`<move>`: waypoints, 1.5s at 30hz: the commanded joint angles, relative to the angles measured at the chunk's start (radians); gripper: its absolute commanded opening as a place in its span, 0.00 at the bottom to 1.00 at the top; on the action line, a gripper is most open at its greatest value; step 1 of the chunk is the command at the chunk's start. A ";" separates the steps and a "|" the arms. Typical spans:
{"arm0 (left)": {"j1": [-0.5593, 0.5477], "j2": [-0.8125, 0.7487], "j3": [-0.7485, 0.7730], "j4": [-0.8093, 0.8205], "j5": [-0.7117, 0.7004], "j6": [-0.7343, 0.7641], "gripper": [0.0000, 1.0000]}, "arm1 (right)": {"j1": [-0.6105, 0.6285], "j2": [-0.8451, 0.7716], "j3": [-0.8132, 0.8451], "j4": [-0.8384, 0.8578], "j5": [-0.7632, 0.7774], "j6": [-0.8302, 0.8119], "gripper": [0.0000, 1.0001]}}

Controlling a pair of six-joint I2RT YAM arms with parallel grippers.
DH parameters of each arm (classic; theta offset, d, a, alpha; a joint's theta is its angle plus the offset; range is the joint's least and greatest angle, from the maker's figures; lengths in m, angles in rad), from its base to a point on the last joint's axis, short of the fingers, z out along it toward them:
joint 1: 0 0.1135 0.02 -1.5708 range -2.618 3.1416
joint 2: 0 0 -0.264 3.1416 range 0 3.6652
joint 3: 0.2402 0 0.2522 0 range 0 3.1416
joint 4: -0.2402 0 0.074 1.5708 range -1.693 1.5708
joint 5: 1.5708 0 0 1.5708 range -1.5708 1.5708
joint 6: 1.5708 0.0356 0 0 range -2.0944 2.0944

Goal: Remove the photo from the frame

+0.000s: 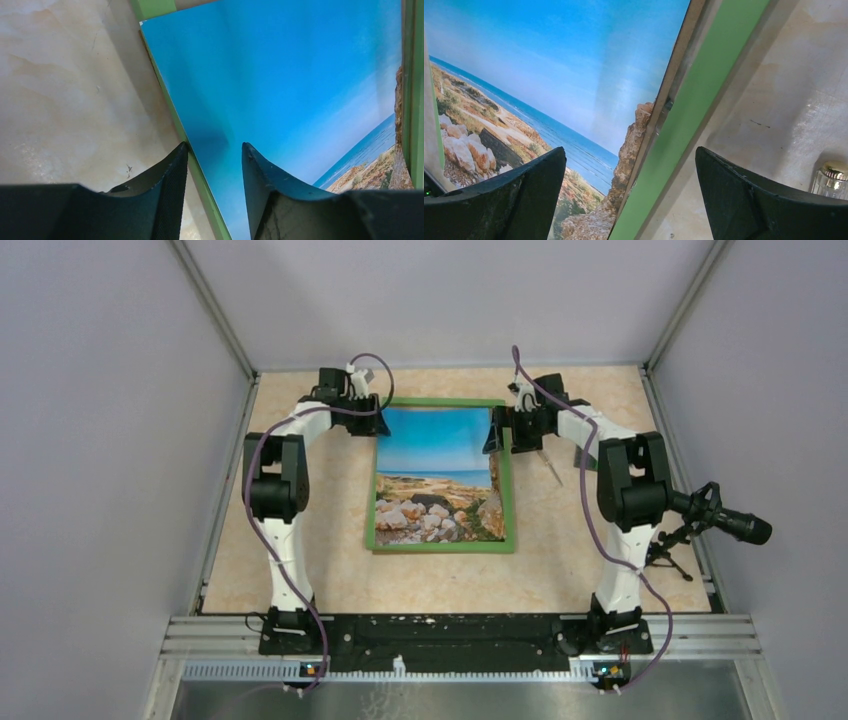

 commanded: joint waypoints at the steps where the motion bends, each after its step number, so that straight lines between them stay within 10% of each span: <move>1: -0.008 0.003 0.043 0.063 0.039 -0.016 0.47 | -0.006 0.003 0.065 -0.017 -0.012 -0.033 0.98; 16: -0.018 -0.017 0.002 0.202 0.038 -0.053 0.01 | -0.007 0.018 0.095 -0.043 -0.020 -0.052 0.98; 25: -0.014 -0.035 -0.047 0.275 -0.073 -0.118 0.00 | -0.014 0.014 0.123 -0.059 -0.020 -0.066 0.99; 34: -0.005 -0.145 -0.033 0.193 -0.050 -0.006 0.97 | -0.021 -0.065 0.161 -0.085 -0.049 -0.102 0.99; 45: 0.167 -0.278 0.142 -0.171 0.064 0.136 0.99 | -0.046 -0.293 0.200 -0.127 -0.017 -0.166 0.99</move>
